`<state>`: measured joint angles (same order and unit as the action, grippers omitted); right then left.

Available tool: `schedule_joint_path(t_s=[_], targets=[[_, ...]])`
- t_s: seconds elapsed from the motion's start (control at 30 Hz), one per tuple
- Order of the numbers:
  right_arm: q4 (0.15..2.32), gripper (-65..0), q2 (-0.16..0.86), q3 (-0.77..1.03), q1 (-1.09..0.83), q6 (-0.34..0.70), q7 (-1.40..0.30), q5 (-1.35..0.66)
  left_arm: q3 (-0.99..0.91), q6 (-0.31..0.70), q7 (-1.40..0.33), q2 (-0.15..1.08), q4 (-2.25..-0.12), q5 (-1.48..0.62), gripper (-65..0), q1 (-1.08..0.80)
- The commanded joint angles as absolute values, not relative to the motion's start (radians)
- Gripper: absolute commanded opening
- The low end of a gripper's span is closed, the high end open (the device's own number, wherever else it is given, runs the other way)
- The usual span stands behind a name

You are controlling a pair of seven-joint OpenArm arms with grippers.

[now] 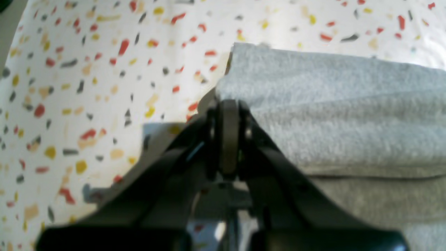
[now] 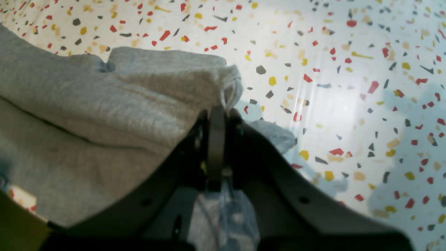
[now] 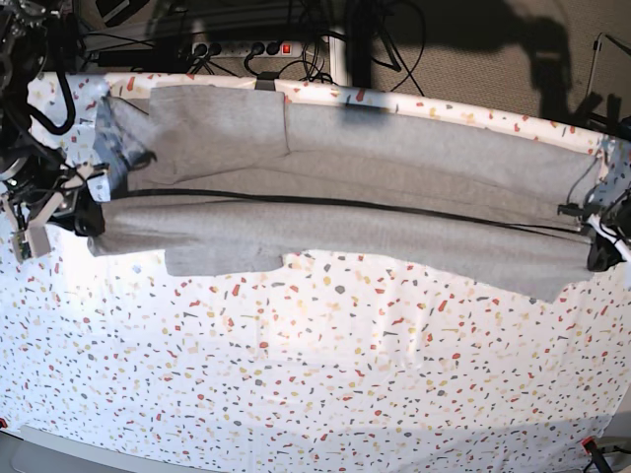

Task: Fold the T-shirt properly
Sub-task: 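Lift the side edges and fold them over toward the collar, then release the fold and move the right gripper to the shirt's sleeve end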

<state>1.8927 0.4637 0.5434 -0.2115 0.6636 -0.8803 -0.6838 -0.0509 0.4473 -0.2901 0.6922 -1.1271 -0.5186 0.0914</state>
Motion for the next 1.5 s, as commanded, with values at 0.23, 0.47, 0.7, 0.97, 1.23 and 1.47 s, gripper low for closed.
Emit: schedule_joint_path(t_s=[0.23,0.47,0.7,0.97,1.23,1.47], targets=[[1.934,-65.0,0.395,0.556,-0.236,0.676,-0.854,-0.653,-0.180,0.509,-0.258,0.721,-1.142,-0.528,-65.0,0.009],[1.934,-65.0,0.345,0.556,-0.236,0.678,-0.854,-0.575,-0.184,0.509,-0.238,0.721,-1.142,-0.524,-65.0,-0.045],[1.933,-65.0,0.335,0.556,-0.236,0.677,-0.896,-0.575,-0.184,0.509,-0.239,0.718,-1.141,-0.467,-65.0,-0.051],[1.908,-41.6,0.336,0.556,-0.236,0.676,-0.988,-0.583,-0.184,0.509,-0.247,0.718,-1.141,-0.434,-57.1,-0.050],[1.908,-30.5,0.336,0.556,-0.234,0.676,-0.936,-0.583,-0.184,0.508,-0.246,0.719,-1.141,-0.434,-29.4,-0.047],[1.906,-30.5,0.335,0.551,-0.164,0.667,-0.871,-0.629,-0.184,0.410,-0.230,0.719,-1.142,-0.437,-29.4,-0.044]])
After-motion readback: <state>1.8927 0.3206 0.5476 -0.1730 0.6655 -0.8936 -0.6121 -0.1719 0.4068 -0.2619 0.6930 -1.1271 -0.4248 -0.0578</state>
